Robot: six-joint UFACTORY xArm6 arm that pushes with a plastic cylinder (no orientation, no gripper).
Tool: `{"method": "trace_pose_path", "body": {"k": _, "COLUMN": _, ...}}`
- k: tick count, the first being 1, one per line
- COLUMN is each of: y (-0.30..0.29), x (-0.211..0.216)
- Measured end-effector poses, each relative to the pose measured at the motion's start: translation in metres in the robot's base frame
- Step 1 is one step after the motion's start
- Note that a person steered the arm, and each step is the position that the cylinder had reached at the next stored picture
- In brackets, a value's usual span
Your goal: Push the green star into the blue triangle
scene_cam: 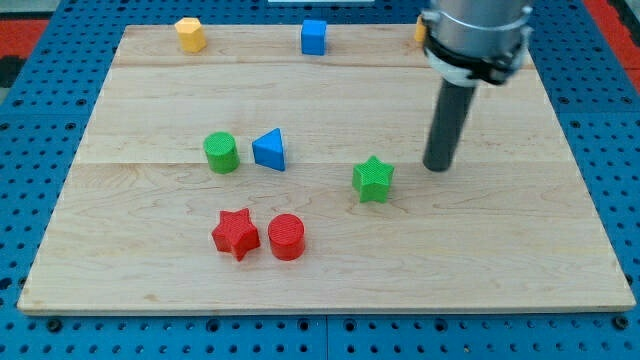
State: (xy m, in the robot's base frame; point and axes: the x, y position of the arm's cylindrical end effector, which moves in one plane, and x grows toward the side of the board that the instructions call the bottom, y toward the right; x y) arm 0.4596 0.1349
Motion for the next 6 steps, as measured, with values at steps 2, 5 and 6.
{"method": "trace_pose_path", "body": {"k": 2, "y": -0.138, "x": 0.02}}
{"method": "trace_pose_path", "body": {"k": 5, "y": -0.211, "x": -0.06}}
{"method": "trace_pose_path", "body": {"k": 6, "y": -0.213, "x": -0.083}}
